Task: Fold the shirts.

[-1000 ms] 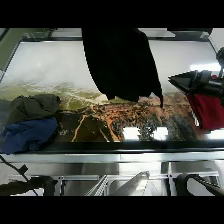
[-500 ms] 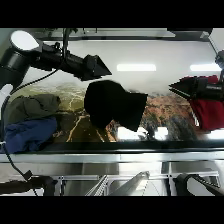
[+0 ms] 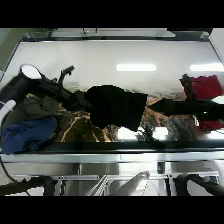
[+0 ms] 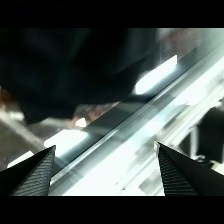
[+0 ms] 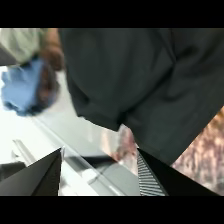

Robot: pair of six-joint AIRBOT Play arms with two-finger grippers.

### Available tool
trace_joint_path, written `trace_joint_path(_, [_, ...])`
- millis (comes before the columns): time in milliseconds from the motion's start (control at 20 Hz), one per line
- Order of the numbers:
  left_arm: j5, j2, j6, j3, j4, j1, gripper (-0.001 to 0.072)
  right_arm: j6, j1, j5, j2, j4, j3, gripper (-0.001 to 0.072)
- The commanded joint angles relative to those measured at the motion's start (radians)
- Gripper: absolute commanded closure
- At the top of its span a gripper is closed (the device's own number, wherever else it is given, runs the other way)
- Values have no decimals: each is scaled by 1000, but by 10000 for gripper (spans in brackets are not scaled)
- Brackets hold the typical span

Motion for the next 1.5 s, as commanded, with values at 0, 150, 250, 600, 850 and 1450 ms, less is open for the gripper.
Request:
trace_joint_path(0, [161,27,40,-238,35,-61,-6,-7,138,-190,-83,-8,-46,197])
trace_joint_path(150, [208,-14,68,-297,36,-112,-6,5,119,-193,-151,-31,-46,199])
trace_joint_path(250, [224,-51,80,-293,36,-124,-5,39,101,-173,-167,-80,-46,206])
trace_joint_path(600, [257,-137,88,-105,36,-124,14,88,113,-153,-174,-116,-47,287])
trace_joint_path(850, [253,-201,93,-76,34,-125,247,112,126,-153,-236,-115,-49,285])
trace_joint_path(1450, [264,-60,103,-75,36,-124,694,21,256,-273,-341,174,-48,617])
